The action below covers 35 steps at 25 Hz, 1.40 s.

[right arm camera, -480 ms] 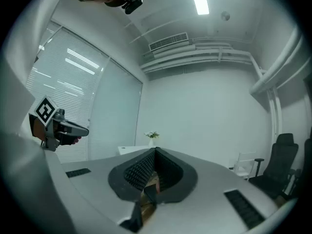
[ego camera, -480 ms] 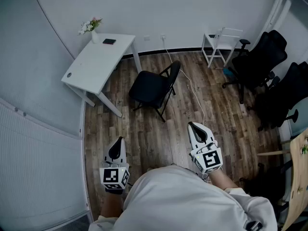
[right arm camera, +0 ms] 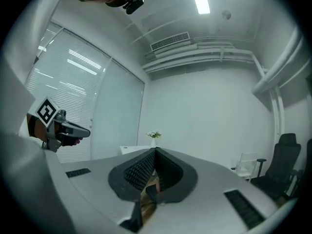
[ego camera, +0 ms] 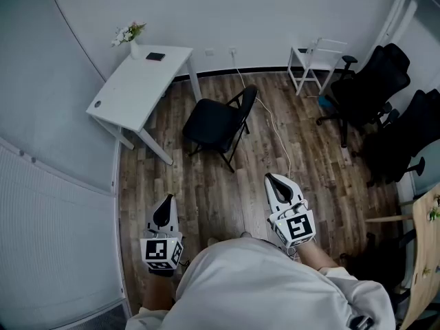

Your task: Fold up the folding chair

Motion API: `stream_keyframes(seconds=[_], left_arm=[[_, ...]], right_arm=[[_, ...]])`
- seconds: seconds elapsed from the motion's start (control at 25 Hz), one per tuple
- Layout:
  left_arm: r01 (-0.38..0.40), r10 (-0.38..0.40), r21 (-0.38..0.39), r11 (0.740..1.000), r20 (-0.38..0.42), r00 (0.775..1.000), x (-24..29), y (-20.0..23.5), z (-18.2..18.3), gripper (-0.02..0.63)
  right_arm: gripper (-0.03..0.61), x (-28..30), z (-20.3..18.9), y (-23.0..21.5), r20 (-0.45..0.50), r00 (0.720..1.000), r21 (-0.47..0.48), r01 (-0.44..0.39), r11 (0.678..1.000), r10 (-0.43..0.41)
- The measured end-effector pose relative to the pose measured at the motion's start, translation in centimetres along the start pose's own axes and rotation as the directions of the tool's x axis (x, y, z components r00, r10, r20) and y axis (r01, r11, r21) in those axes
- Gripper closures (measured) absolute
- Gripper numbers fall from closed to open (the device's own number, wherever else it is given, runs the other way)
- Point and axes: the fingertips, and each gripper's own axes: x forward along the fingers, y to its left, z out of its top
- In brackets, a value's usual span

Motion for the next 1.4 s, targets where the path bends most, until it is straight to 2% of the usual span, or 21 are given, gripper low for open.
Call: stream_keyframes(seconds=[0.12,0.16,0.2,0.24,0.32,0.36,0.4,0.48,0.56,0.72,1.04,1.24,1.4], left_arm=[[-0.012,0.012,-0.002,1.000,0.035,0.999,-0.3,0.0,0.4,0.609],[-0.010,0.011,-0.010,1.000,0.050,0.999,-0.4,0.0,0.5,0.597],[-0.006,0.007,-0.019,1.000,0.057,0.998,-0.5,0.0,0.5,0.441],[-0.006,0.007,-0.026,1.000,0.059,0.998,-0.5,0.1,0.6,0.330],[-0.022,0.024,-0.019,1.000,0.067,0.997,-0.8,0.3,0.8,0.315],[-0.032,0.033,-0.011,0.999,0.074,0.997,-0.9,0.3,1.1,0.270],[-0.041,0.042,-0.006,0.999,0.082,0.996,-0.9,0.4,1.4,0.259],[-0.059,0.060,-0.017,0.998,0.091,0.994,-0.8,0.4,1.7,0.246],[-0.070,0.072,-0.027,0.997,0.083,0.994,-0.6,0.4,1.6,0.245],[-0.085,0.086,-0.024,0.996,0.064,0.994,-0.1,-0.1,1.3,0.246],[-0.119,0.120,-0.025,0.993,0.027,0.992,0.9,-0.4,0.4,0.247],[-0.113,0.113,-0.040,0.993,0.005,0.994,3.0,2.6,-0.9,0.247],[-0.096,0.097,-0.055,0.994,0.006,0.995,6.1,6.3,-1.9,0.247]], right_arm=[[0.561,-0.5,0.1,-0.3,0.013,1.000,0.034,0.007,0.999,-0.007],[0.529,-0.6,0.0,-0.3,0.003,1.000,0.051,0.003,0.999,-0.003],[0.346,-0.8,0.0,-0.4,0.000,1.000,0.060,-0.001,0.998,0.001],[0.268,-0.9,0.1,-0.7,0.008,1.000,0.057,0.002,0.998,-0.002],[0.221,-1.4,0.9,-1.5,0.050,0.998,0.016,0.035,0.999,-0.036],[0.204,-1.7,1.5,-2.1,0.083,0.995,-0.008,0.057,0.998,-0.056],[0.190,-2.0,2.2,-2.7,0.116,0.990,-0.025,0.079,0.997,-0.075],[0.176,-2.3,3.0,-4.0,0.164,0.981,-0.032,0.114,0.993,-0.107],[0.176,-2.5,2.8,-5.0,0.170,0.978,-0.016,0.125,0.992,-0.121],[0.178,-2.4,1.1,-6.0,0.116,0.989,-0.002,0.096,0.995,-0.096],[0.178,-0.1,-0.6,-6.9,0.112,0.993,0.007,0.039,0.999,-0.040],[0.179,3.9,-1.5,-6.2,0.073,0.997,-0.012,0.029,0.999,-0.028],[0.179,8.2,-1.2,-5.8,0.092,0.995,-0.024,0.051,0.998,-0.049]])
